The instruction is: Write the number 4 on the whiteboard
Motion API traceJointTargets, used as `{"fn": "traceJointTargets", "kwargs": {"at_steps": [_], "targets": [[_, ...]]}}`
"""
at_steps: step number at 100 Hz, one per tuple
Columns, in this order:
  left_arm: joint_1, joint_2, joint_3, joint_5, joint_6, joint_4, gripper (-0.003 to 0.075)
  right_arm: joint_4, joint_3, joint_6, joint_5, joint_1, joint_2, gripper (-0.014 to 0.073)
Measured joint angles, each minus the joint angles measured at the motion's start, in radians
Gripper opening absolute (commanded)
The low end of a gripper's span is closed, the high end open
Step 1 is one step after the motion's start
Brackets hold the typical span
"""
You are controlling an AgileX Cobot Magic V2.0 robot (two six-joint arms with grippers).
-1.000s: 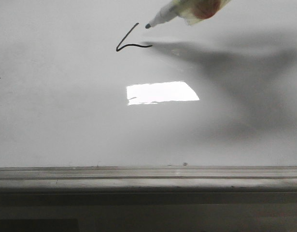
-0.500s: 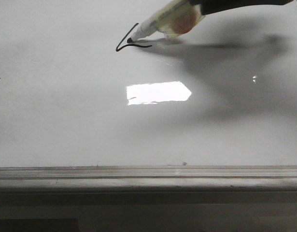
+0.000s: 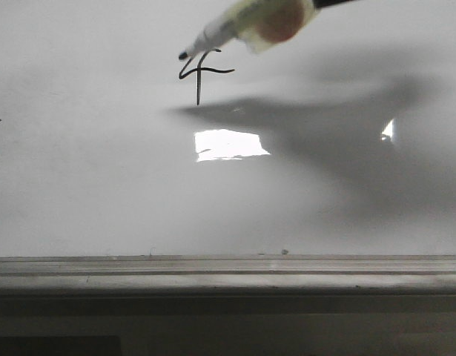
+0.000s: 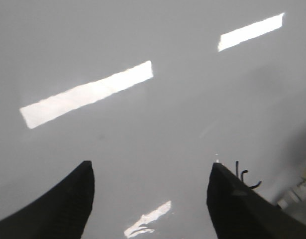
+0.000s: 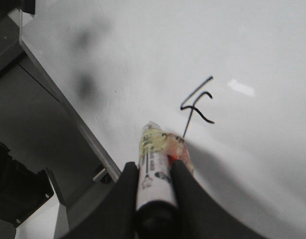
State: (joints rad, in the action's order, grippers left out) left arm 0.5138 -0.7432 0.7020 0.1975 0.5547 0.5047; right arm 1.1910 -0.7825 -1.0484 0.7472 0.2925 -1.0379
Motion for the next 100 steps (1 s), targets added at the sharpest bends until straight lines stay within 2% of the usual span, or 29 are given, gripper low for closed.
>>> {"fn": "traceJointTargets", "kwargs": {"at_steps": [18, 31, 43, 77, 89, 100], "targets": [[0.171, -0.051, 0.008, -0.002, 0.052, 0.000, 0.0440, 0.006, -0.008, 0.000, 0.022, 0.000, 0.029, -0.0049], [0.327, -0.146, 0.029, -0.025, 0.114, 0.000, 0.0440, 0.006, -0.008, 0.003, 0.050, 0.000, 0.029, -0.0049], [0.419, -0.237, 0.054, -0.041, 0.140, -0.025, 0.0440, 0.006, -0.008, 0.008, 0.070, 0.000, 0.029, -0.0049], [0.453, -0.355, 0.105, -0.049, 0.152, -0.059, 0.0430, 0.006, -0.008, 0.012, 0.107, 0.000, 0.029, -0.0049], [0.453, -0.361, 0.105, -0.053, 0.152, -0.059, 0.0335, 0.006, -0.008, 0.012, 0.115, 0.000, 0.029, -0.0049], [0.453, -0.363, 0.105, -0.053, 0.152, -0.063, 0.0197, 0.006, -0.008, 0.012, 0.123, 0.000, 0.029, -0.0049]]}}
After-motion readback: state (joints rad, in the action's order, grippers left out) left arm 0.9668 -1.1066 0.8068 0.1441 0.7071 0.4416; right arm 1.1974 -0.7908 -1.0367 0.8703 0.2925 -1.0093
